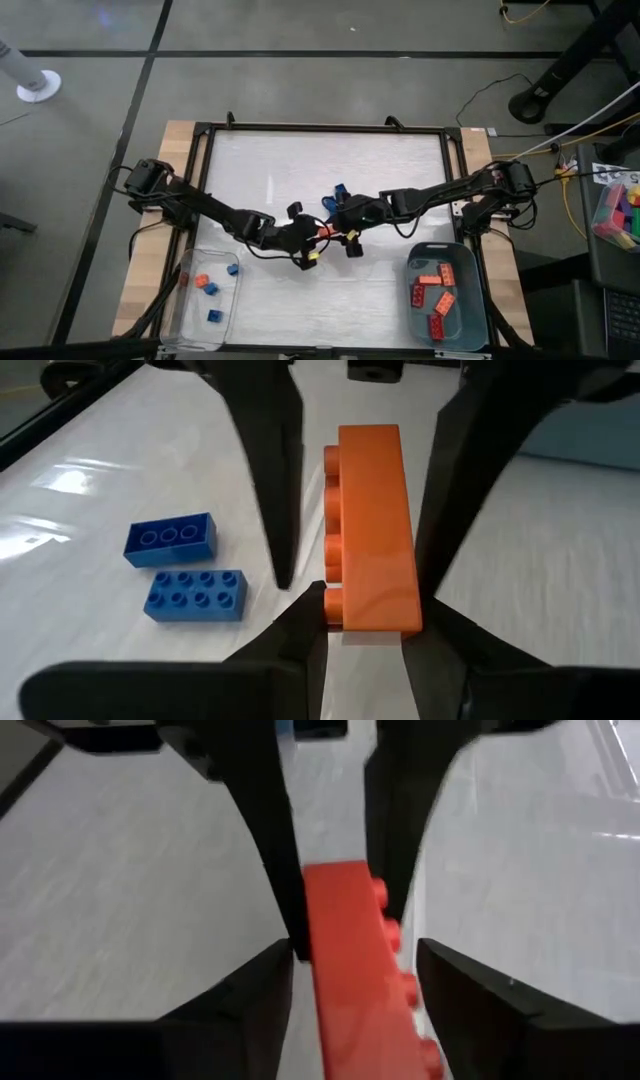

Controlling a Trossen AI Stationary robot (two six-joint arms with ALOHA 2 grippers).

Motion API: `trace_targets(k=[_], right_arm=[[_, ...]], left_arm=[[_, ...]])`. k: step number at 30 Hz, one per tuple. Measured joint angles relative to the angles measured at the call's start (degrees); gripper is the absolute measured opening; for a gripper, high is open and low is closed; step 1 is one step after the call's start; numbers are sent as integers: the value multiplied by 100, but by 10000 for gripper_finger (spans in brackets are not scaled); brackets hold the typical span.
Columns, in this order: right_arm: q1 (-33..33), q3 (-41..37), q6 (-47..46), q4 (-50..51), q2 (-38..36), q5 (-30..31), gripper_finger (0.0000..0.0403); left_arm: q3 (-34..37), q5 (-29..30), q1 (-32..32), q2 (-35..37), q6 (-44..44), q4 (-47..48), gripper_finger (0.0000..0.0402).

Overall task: Sort blocks by size
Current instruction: Put the large orange game piece into the blue bin

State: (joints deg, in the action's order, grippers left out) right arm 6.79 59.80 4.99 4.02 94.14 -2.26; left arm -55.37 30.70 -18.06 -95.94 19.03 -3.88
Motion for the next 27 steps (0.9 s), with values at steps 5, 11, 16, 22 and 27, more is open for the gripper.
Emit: trace_targets(k=[5,11,16,22,27], right_arm=[[2,1,5,12,18,-25,144],[1,34,-12,98,18,-343,87],[-2,439,-82,1110,16,-446,87],[0,1259,-556,3011,14,-487,95],[167,2006,-1300,4797,14,-486,93]], left_arm=[[0,0,0,0,0,38,96],[0,-198,-4,0,-46,22,121],[0,-221,0,0,2,15,154],[0,-223,38,0,4,22,192],[0,-203,294,0,19,12,205]])
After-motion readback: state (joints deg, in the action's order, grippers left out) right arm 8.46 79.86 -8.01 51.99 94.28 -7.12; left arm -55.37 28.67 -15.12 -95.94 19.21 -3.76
